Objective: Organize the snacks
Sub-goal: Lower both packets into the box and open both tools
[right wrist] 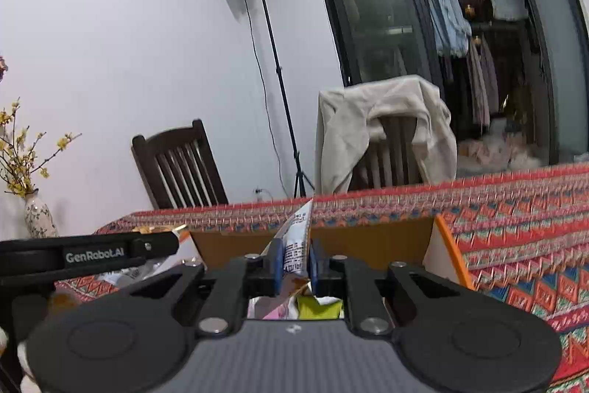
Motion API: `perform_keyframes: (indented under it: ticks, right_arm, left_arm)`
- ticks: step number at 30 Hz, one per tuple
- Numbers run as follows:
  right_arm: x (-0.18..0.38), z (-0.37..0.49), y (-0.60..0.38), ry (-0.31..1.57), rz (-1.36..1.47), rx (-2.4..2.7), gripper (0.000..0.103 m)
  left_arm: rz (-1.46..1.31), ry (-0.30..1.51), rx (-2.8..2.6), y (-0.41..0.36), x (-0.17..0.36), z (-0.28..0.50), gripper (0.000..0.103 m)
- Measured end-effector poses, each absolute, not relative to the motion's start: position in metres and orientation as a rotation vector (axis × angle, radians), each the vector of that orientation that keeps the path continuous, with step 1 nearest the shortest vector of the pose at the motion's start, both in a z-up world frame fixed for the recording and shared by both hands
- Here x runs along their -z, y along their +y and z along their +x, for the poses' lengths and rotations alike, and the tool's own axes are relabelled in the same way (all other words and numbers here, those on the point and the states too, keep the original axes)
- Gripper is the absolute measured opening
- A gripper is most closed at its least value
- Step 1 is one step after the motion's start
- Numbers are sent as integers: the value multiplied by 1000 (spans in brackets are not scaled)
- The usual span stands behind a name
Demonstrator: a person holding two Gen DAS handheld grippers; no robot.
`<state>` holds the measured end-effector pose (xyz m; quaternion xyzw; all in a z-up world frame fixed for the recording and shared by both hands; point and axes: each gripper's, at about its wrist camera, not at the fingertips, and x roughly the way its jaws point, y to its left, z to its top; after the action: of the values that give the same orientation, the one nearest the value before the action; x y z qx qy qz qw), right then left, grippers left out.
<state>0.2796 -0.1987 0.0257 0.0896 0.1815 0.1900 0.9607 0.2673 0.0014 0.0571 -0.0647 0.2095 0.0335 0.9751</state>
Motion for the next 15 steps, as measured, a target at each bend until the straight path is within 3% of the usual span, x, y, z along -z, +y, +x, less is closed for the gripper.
perform_keyframes:
  ticks: [3, 5, 6, 7, 8, 9, 12, 15]
  right_arm:
    - [-21, 282, -199, 385, 171, -376, 15]
    - [-17, 282, -200, 402, 170, -366, 17]
    - [-16, 283, -201, 407, 165, -357, 18]
    - [-14, 282, -201, 415, 159, -351, 22]
    - [-13, 283, -202, 421, 155, -346, 35]
    - [-13, 283, -202, 426, 150, -335, 57]
    - [-15, 279, -206, 425, 146, -323, 100]
    - [-22, 275, -211, 433, 156, -326, 103]
  left_arm:
    - [-128, 441, -74, 0, -52, 270, 50]
    - [-127, 453, -86, 2, -49, 271, 69]
    - [-129, 449, -96, 4, -49, 270, 84]
    - [-133, 439, -107, 5, -49, 267, 94]
    - [-137, 428, -113, 6, -50, 265, 98]
    - [-146, 416, -113, 8, -52, 262, 103]
    - [-170, 388, -114, 11, -61, 257, 103]
    - [-182, 364, -121, 14, -71, 250, 103]
